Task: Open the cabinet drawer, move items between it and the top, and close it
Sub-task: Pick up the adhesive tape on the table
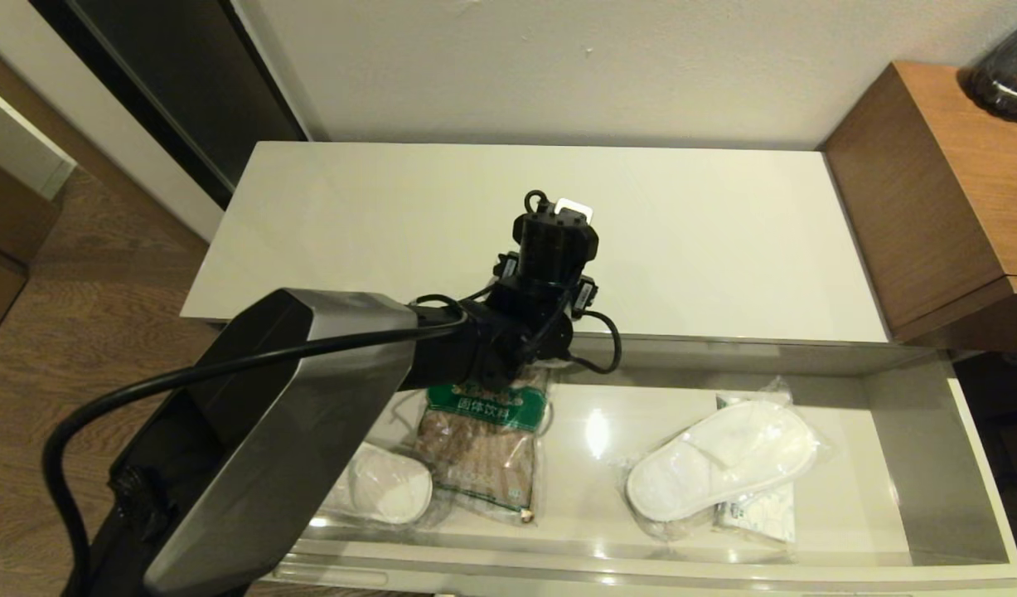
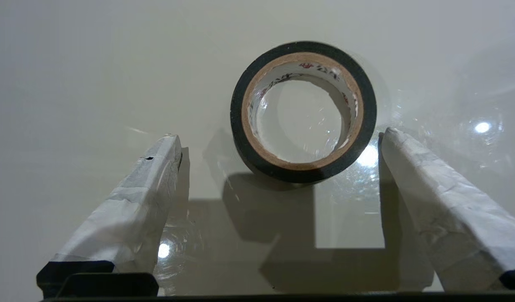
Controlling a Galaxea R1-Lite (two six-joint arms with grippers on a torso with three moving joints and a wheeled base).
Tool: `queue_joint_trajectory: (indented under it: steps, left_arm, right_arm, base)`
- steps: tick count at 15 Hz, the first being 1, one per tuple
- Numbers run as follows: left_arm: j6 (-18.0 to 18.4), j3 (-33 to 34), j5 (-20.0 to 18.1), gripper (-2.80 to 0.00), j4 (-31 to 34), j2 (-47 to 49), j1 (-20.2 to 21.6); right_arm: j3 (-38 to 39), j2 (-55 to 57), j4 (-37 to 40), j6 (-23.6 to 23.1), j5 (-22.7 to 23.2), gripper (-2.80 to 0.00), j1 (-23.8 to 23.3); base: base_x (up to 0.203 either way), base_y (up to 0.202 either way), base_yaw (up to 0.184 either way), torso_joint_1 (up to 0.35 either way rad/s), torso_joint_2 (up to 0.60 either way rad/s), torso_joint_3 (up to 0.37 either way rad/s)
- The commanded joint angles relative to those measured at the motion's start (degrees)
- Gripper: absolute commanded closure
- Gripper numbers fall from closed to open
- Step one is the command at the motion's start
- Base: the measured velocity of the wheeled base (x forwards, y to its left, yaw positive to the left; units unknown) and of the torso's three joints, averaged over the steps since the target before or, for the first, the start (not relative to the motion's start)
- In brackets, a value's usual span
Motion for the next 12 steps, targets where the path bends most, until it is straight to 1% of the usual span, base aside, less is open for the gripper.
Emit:
queue_joint_trajectory:
  steps: [1,3,7,12]
  left_arm:
    - [0.10,-0.02,0.46,-2.80,-2.74,0.66,-0.24]
    - [0.09,-0.02,0.49,-2.80,-2.77,0.66,-0.25]
    - [-0.02,0.01,1.99,-2.80,-6.36,2.16,-0.33]
    - [-0.17,-0.02,2.31,-2.80,-6.70,2.51,-0.41]
  right_arm:
    - [0.00,0.07,-0.05,-0.02,0.05,0.00,0.01]
    - [0.00,0.07,-0.05,-0.02,0.05,0.00,0.01]
    - [0.00,0.07,-0.05,-0.02,0.05,0.00,0.01]
    - [0.00,0.07,-0.05,-0.02,0.05,0.00,0.01]
  base:
    - [0.000,0.000,0.000,0.000,0.00,0.000]
    - [0.000,0.000,0.000,0.000,0.00,0.000]
    - [0.000,0.000,0.000,0.000,0.00,0.000]
    - [0.000,0.000,0.000,0.000,0.00,0.000]
